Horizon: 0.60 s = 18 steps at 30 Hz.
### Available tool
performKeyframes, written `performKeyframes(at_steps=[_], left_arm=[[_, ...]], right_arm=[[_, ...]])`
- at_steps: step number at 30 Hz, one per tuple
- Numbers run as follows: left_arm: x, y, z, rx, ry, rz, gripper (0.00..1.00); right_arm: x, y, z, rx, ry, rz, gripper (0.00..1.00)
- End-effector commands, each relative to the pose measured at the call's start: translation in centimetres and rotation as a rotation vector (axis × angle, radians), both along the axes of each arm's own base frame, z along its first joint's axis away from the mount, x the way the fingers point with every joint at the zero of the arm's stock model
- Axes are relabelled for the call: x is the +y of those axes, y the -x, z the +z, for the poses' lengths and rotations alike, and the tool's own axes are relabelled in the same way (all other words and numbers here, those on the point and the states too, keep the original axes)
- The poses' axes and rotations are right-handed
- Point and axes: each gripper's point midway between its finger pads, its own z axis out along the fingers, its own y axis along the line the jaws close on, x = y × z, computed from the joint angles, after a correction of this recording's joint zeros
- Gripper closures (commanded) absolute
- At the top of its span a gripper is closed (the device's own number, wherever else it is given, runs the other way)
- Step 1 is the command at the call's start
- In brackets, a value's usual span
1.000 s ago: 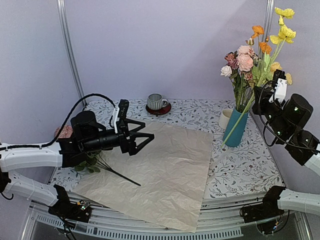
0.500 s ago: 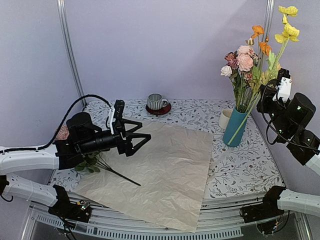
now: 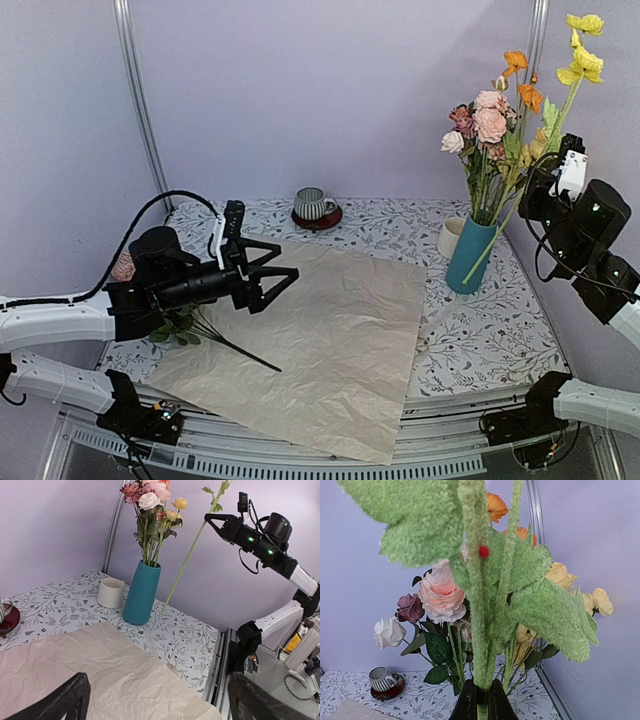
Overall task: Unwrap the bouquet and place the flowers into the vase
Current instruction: Place the fake flower in the vase.
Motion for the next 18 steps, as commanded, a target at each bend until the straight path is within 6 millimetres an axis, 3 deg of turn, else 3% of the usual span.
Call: performKeyframes(at_steps=[1, 9, 18], left_arm=[[0.2, 0.4, 0.6, -0.028, 0.012, 0.000, 0.02], [0.6, 0.5, 0.6, -0.034, 0.011, 0.009, 0.02], [0.8, 0.7, 1.1, -0.046, 0.017, 0.006, 0.02]], right_arm=[[-0.4, 0.1, 1.9, -0.044, -0.052, 0.007, 0.99], [-1.1, -0.3, 2.3, -0.055, -0.062, -0.020, 0.99], [-3.5, 0.4, 6.4, -0.141, -0.035, -0.105, 0.99]])
